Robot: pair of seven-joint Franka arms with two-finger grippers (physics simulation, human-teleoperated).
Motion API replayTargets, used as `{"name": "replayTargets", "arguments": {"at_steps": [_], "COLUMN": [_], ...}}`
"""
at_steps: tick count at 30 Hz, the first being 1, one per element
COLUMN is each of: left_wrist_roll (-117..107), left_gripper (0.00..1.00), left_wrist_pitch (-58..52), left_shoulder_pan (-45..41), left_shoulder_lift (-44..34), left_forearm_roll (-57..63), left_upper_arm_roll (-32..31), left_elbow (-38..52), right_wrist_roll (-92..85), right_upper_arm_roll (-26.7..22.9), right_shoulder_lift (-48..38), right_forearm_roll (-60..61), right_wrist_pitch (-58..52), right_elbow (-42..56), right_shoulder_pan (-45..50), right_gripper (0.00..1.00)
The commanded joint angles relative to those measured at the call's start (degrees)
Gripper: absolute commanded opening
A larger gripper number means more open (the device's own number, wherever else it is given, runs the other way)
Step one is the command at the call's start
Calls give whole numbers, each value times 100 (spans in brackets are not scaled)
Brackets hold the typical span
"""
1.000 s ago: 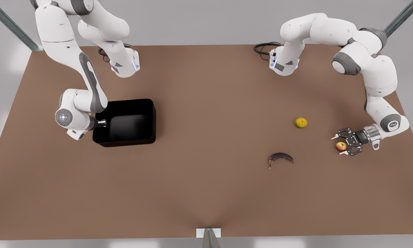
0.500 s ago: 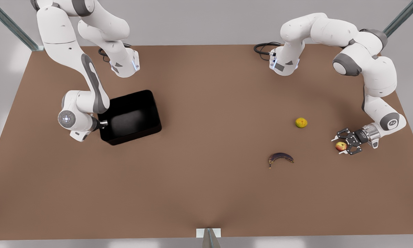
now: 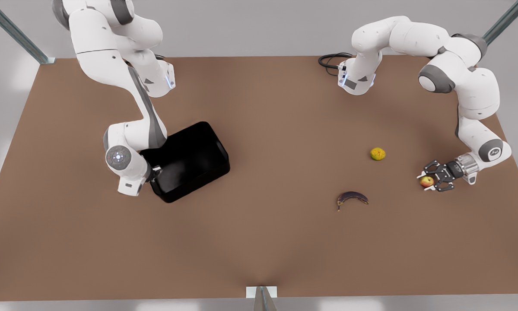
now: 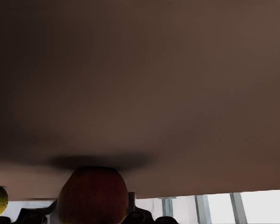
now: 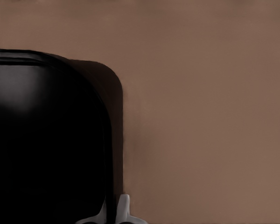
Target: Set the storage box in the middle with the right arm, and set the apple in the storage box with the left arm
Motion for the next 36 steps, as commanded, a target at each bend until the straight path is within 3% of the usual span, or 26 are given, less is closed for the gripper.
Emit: {"name": "replayTargets", "arguments": {"at_steps": [1,11,20,21,22,23,24,28,31,33,36], "left_wrist_roll": [1,-43,-394,-561,-824,-1053,-1229,-2213,-3284,-4305,-5974], "left_gripper": [67,61,61,61,61,61,61,61,62,62,62], "left_wrist_pitch": [-3,-3,-3,23,85,120,120,506,1007,1043,1034], "left_shoulder_pan": [0,0,-18,-44,-228,-422,-580,-1590,-2556,-3234,-4289], "left_shoulder_lift": [0,-9,-281,-457,-686,-862,-1011,-1687,-2127,-2233,-2409], "left_forearm_roll": [16,7,25,200,280,570,605,1756,2660,3215,4024], "left_upper_arm_roll": [0,0,-9,-35,-53,-53,-53,-44,-44,-35,-35], "left_elbow": [-1,-1,60,78,78,192,262,667,745,965,1194], "right_wrist_roll": [24,41,41,41,33,6,6,-29,-29,-29,41], "right_upper_arm_roll": [0,-27,228,228,228,220,220,193,158,35,-694], "right_shoulder_lift": [91,1911,2851,2860,2860,2887,2887,2834,2738,1982,374], "right_forearm_roll": [-32,1427,1831,1840,2094,2288,2297,2306,2323,2315,2061], "right_wrist_pitch": [-39,-382,400,400,383,400,383,172,-750,-1893,-3800], "right_elbow": [161,2860,3554,3563,3563,3563,3563,3721,4222,4187,3405], "right_shoulder_pan": [82,1322,1322,1322,1322,1322,1313,1269,1111,830,4], "right_gripper": [21,21,21,26,49,87,98,100,100,100,100]}}
